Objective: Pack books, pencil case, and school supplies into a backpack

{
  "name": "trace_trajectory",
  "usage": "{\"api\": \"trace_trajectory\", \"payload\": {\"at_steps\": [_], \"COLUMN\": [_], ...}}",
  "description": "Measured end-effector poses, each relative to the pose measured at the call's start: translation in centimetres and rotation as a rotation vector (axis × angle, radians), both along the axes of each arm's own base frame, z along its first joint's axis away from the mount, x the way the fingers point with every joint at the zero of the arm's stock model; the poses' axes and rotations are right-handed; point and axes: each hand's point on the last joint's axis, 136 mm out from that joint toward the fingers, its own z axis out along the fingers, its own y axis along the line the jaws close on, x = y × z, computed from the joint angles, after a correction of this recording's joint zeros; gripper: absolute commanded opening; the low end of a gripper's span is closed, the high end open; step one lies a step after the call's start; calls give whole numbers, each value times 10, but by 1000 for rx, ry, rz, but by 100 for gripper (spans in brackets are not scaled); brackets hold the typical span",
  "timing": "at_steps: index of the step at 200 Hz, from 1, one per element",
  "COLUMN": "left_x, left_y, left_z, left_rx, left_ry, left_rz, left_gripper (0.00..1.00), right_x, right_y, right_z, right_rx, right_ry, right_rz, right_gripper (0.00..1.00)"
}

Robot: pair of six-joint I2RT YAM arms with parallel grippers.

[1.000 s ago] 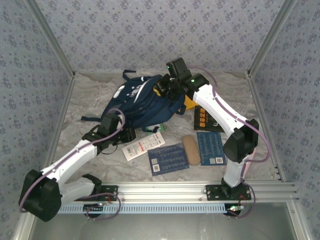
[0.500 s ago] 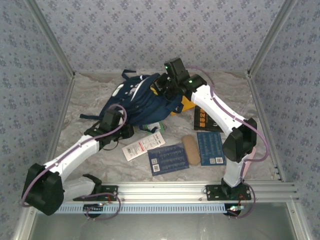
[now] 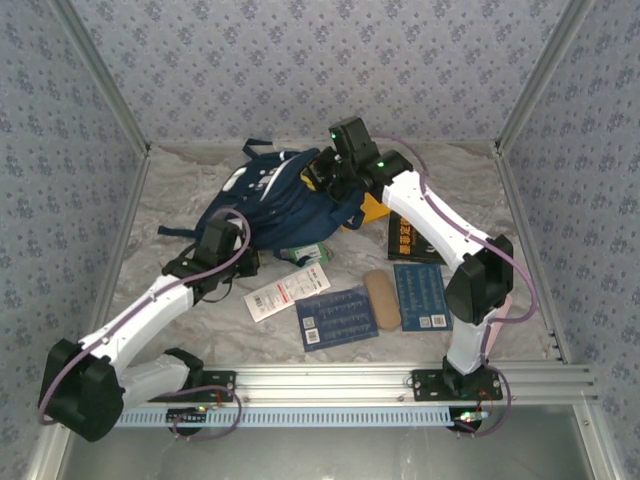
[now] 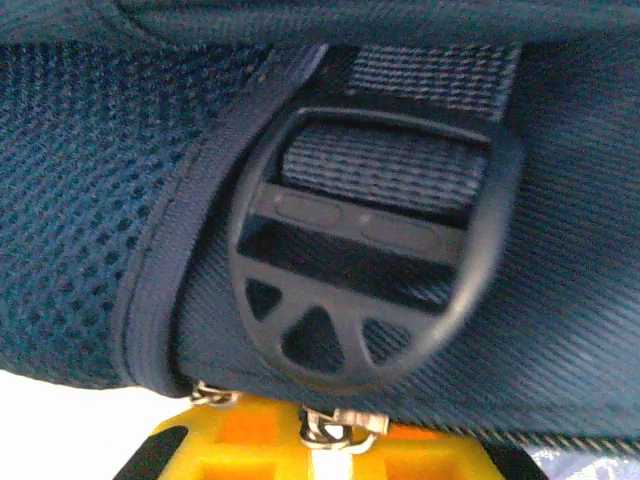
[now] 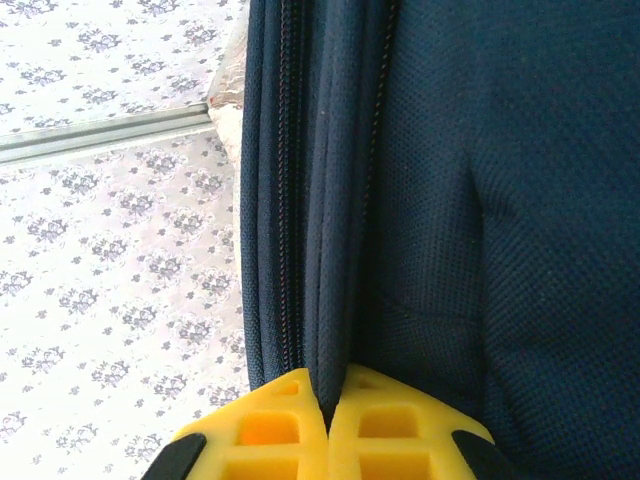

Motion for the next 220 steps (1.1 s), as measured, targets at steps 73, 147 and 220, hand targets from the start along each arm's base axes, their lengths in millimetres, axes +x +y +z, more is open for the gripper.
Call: {"api": "trace_trajectory", "payload": {"at_steps": [73, 147, 220], "left_x": [-16, -17, -30], "left_y": [-23, -64, -57], "left_z": [9, 61, 56], "left_rx": [-67, -216, -180], "left_ry": [6, -12, 15], "left_rz": [-107, -244, -274], "left_gripper": [0, 0, 44], "right_x": [3, -6, -10], "right_y": [-2, 6, -13], "right_z": [-4, -30, -62], "right_rx": [-12, -126, -224], "right_ry": [-5, -28, 5], "right_rz": [13, 77, 112], "right_gripper": [0, 0, 0]}}
